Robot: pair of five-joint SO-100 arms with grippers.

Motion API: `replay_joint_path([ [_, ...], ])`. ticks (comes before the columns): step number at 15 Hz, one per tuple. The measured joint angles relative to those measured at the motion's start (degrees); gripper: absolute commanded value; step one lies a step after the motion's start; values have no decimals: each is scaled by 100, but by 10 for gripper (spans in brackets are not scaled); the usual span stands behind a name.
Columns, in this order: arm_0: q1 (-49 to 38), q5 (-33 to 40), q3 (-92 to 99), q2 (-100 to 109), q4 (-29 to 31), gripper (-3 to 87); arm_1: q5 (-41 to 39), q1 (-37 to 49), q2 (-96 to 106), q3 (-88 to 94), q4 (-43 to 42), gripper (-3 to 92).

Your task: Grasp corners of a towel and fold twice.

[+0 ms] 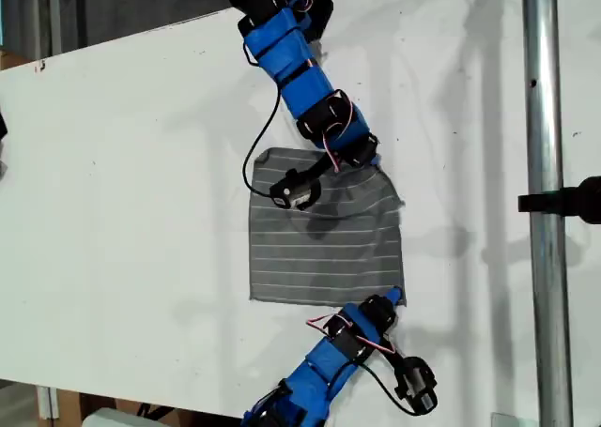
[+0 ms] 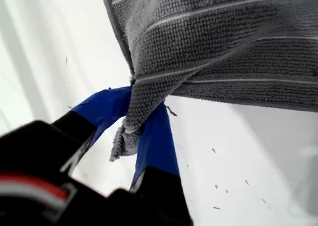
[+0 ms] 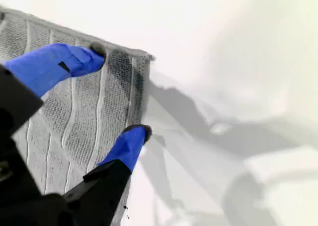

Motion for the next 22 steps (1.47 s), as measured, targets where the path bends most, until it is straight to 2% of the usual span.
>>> replay_joint_path([
  [2, 0, -53, -18, -413, -149, 278, 0, 0, 0, 0, 0, -2],
  [3, 0, -62, -105, -519, -202, 244, 0, 0, 0, 0, 0, -2],
  [8, -18, 62, -308, -642, -334, -27, 0, 0, 0, 18, 0, -2],
  [12, -211, -176, -554, -668, 369, -29, 0, 9, 0, 18, -62, -2],
  [15, -316, 35, -1283, -536, 1459, -29, 0, 9, 0, 18, -88, -2],
  [17, -308, 404, -1802, -281, 1960, -29, 0, 9, 0, 18, -88, -2],
  [19, -308, 940, -2285, 105, 2083, -29, 0, 9, 0, 18, -88, -2],
  [22, -308, 1063, -2153, 879, 2092, -29, -70, -70, 211, 18, -88, -2],
])
